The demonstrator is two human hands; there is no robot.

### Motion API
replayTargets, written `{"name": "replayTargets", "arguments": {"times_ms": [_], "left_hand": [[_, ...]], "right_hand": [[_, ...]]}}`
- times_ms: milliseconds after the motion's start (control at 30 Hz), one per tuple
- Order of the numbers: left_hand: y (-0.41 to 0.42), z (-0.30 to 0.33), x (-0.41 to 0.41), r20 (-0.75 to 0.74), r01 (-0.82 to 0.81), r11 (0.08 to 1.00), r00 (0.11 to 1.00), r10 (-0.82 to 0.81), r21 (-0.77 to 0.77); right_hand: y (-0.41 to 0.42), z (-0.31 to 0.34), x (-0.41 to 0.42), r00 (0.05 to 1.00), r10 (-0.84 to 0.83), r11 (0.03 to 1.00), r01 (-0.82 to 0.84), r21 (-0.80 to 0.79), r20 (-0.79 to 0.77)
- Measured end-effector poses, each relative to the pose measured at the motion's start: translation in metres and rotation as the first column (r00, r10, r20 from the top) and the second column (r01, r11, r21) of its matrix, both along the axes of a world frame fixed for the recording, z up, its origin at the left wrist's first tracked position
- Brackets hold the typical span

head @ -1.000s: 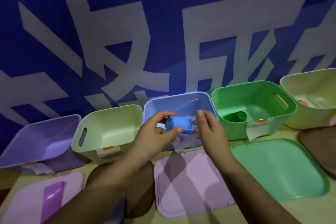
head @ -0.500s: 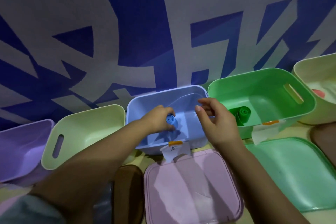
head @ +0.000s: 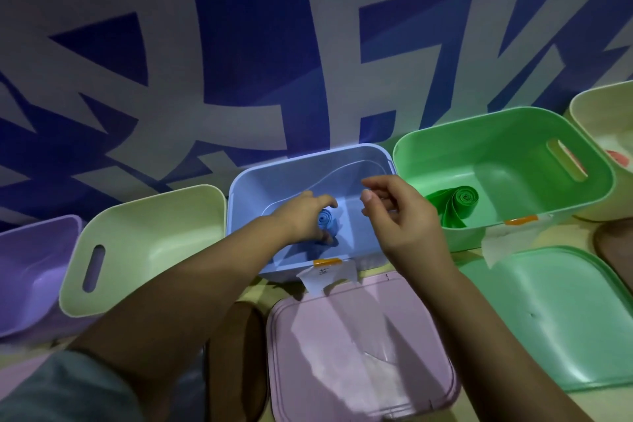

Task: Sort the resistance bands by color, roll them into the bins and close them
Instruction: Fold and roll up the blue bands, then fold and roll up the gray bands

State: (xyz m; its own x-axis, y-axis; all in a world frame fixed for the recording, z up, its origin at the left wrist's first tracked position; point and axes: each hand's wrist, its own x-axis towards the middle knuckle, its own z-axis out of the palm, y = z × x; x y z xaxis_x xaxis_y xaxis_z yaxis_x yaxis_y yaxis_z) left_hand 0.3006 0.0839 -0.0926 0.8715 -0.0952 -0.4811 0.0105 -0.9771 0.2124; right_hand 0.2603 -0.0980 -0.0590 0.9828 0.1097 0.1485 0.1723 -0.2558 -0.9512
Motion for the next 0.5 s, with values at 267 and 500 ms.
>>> {"name": "replayTargets", "arguments": {"times_ms": [267,500], "left_hand": [[0.006,0.020,-0.020,0.042,-0.044,0.998,0.998,0.045,-0.044],[0.012,0.074,-0.110,0.305,-0.234,0.897,0.882,0.358,-0.376]], "right_hand": [[-0.002,0.019,-0.018,1.000,-0.014,0.999,0.015,-0.034,0.021],[0.008,0.034,-0.077,0.989,0.094,0.995,-0.089,-0.051,0.114]]}}
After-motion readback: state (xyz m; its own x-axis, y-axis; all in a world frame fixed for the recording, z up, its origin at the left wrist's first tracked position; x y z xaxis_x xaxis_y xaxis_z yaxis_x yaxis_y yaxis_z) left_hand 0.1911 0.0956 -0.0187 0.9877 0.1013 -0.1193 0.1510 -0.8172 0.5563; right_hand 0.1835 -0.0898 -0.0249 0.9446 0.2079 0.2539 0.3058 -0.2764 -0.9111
